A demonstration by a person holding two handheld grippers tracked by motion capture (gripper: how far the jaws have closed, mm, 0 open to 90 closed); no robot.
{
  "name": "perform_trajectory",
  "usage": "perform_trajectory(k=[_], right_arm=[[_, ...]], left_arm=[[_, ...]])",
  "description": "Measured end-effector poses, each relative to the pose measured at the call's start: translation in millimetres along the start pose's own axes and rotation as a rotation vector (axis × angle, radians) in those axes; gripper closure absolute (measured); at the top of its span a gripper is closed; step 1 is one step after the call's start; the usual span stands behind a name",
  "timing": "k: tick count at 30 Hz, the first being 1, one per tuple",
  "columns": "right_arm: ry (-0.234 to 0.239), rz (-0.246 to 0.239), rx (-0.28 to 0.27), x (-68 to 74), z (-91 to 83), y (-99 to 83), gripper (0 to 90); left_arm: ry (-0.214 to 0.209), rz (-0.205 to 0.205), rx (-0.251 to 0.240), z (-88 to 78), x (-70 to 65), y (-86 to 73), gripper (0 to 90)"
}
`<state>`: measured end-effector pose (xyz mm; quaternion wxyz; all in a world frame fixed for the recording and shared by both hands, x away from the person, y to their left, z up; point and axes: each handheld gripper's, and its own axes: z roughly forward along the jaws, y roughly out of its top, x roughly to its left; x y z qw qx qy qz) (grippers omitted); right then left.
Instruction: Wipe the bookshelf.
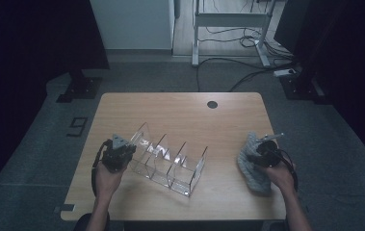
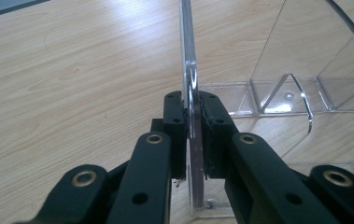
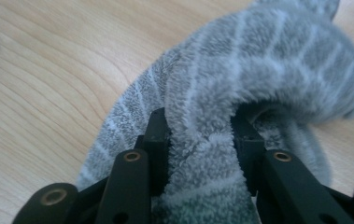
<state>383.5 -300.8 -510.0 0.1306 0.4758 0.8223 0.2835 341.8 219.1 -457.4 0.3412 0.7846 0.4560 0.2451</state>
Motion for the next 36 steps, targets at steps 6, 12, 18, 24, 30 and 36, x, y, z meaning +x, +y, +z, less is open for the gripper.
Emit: perform_trajectory(k=[6,12,18,24,30,36], right_arm=[[0.009,-0.002,0.0,-0.4,0.5,-1.8,50.5],[0.033,0.031,-0.016,-5.4,-11.5,0.4,40.6],[0.064,0.027,-0.045,-5.4,-25.9,5.0,32.2],[0.126,0.006,-0.103,0.7,-39.8,14.2,18.4],[0.139,-0.075,-0.12,13.6,-46.9,26.0,11.4],[0.159,-0.125,-0.115,28.0,-42.6,35.7,6.4]], left_arm=[[-0.009,-0.001,0.005,0.2,1.3,0.7,78.7],[-0.015,-0.003,0.004,-3.4,1.7,3.1,63.1],[-0.07,-0.021,-0.021,-10.4,3.0,6.3,42.0],[-0.109,-0.033,-0.044,-20.3,2.9,9.5,21.5],[-0.122,-0.014,-0.036,-30.4,1.8,8.2,10.0],[-0.135,0.026,-0.012,-35.0,-1.7,2.9,0.0]])
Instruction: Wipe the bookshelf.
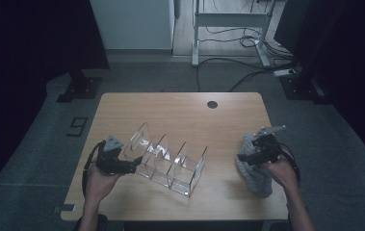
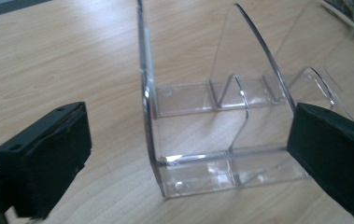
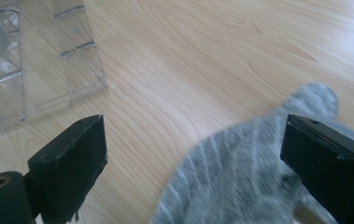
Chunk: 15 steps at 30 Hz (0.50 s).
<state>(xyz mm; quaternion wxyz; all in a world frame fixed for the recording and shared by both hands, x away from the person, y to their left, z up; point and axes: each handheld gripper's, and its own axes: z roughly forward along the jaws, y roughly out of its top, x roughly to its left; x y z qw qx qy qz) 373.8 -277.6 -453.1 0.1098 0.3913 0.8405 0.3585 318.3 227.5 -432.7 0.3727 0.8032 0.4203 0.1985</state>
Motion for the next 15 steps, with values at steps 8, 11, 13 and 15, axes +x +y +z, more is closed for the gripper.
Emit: perform_trajectory(k=[8,11,13,15], right_arm=[[0.045,-0.047,-0.019,14.3,15.6,15.4,5.3],[0.055,-0.07,-0.019,21.2,21.6,21.9,5.3],[0.065,-0.083,-0.022,25.5,25.5,25.6,5.3],[0.077,-0.089,-0.023,29.1,29.4,28.9,5.4]], left_arm=[[-0.005,0.011,-0.001,-7.5,0.7,-14.4,0.0],[-0.005,0.004,-0.002,-6.2,2.5,-20.4,0.0],[-0.003,0.002,0.004,-5.1,3.2,-23.5,0.0],[-0.01,-0.003,0.006,-3.3,2.9,-26.0,0.0]])
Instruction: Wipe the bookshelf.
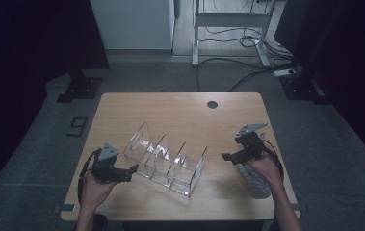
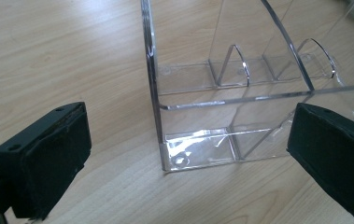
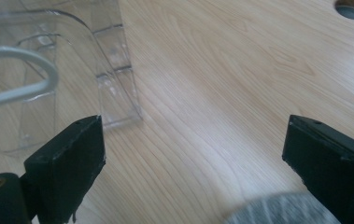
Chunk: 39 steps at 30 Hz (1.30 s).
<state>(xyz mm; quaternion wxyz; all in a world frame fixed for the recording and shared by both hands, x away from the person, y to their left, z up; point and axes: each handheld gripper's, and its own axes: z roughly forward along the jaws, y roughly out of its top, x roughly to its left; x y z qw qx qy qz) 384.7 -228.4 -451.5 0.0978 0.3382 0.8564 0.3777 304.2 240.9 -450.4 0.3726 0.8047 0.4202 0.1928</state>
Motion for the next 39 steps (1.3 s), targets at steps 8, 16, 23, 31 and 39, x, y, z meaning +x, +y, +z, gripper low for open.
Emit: perform_trajectory(k=[8,16,23,31,39], right_arm=[[0.046,-0.034,0.009,12.2,18.9,1.6,5.5],[0.099,-0.042,0.024,20.9,29.2,2.2,10.3],[0.129,-0.033,0.008,27.8,30.5,5.4,13.6],[0.138,-0.083,0.0,38.6,29.0,10.4,29.4],[0.175,-0.119,-0.015,46.4,27.0,15.3,42.2]], left_arm=[[0.005,0.011,0.012,10.9,-3.8,-4.7,0.0],[0.001,0.009,0.005,17.4,-3.0,-3.2,0.0],[0.012,0.008,0.008,23.2,-1.6,-0.8,0.0],[0.02,0.009,0.016,30.9,-1.5,4.5,0.0],[0.014,0.007,0.025,38.5,-4.6,10.1,0.0]])
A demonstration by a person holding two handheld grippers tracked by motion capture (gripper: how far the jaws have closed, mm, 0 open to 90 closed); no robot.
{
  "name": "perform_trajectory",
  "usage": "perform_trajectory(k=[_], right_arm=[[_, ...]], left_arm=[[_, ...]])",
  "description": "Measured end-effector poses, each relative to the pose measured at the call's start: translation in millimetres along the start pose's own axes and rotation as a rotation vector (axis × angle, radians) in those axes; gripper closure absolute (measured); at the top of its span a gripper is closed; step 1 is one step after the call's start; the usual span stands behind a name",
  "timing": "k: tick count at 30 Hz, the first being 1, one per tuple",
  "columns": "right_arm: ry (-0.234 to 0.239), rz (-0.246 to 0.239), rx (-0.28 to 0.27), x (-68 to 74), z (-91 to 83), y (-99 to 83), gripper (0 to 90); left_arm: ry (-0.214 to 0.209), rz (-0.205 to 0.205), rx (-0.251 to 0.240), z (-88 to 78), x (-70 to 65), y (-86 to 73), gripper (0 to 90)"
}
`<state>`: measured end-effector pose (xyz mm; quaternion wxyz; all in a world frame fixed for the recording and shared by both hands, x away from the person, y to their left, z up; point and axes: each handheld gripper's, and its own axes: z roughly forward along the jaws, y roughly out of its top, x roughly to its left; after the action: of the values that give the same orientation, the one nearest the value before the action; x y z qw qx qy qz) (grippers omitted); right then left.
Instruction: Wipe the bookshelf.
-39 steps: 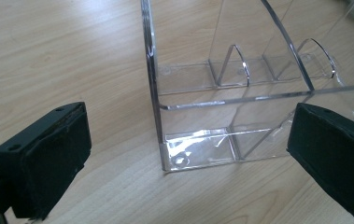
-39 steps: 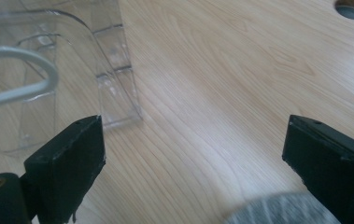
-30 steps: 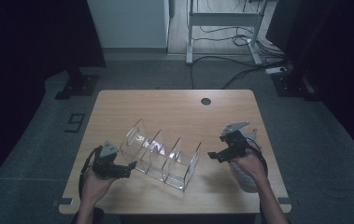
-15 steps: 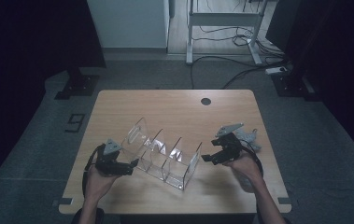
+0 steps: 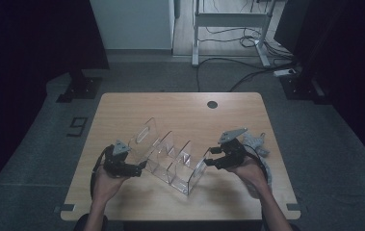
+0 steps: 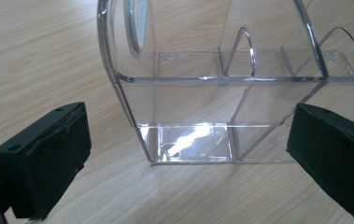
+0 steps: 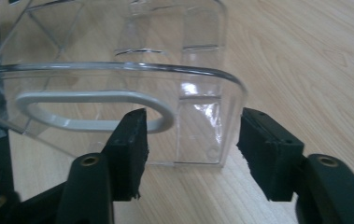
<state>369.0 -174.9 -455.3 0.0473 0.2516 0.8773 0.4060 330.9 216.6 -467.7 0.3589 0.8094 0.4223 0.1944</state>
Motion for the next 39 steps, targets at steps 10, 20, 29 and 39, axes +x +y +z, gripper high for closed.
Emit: perform_trajectory(k=[10,20,29,39], right_arm=[[-0.005,-0.016,0.017,4.3,-9.3,1.0,51.6],[-0.017,-0.049,0.014,10.9,-15.7,1.4,65.5],[0.003,-0.06,0.024,16.8,-14.1,1.4,73.9],[0.005,-0.093,0.046,27.9,-10.0,3.5,77.8]], left_arm=[[-0.006,0.005,0.013,6.8,-6.4,4.5,0.0],[-0.027,0.026,0.015,12.1,-15.1,8.9,0.0],[-0.04,0.044,0.025,16.8,-21.1,10.0,0.0],[-0.044,0.06,0.029,19.4,-25.8,11.5,0.0]])
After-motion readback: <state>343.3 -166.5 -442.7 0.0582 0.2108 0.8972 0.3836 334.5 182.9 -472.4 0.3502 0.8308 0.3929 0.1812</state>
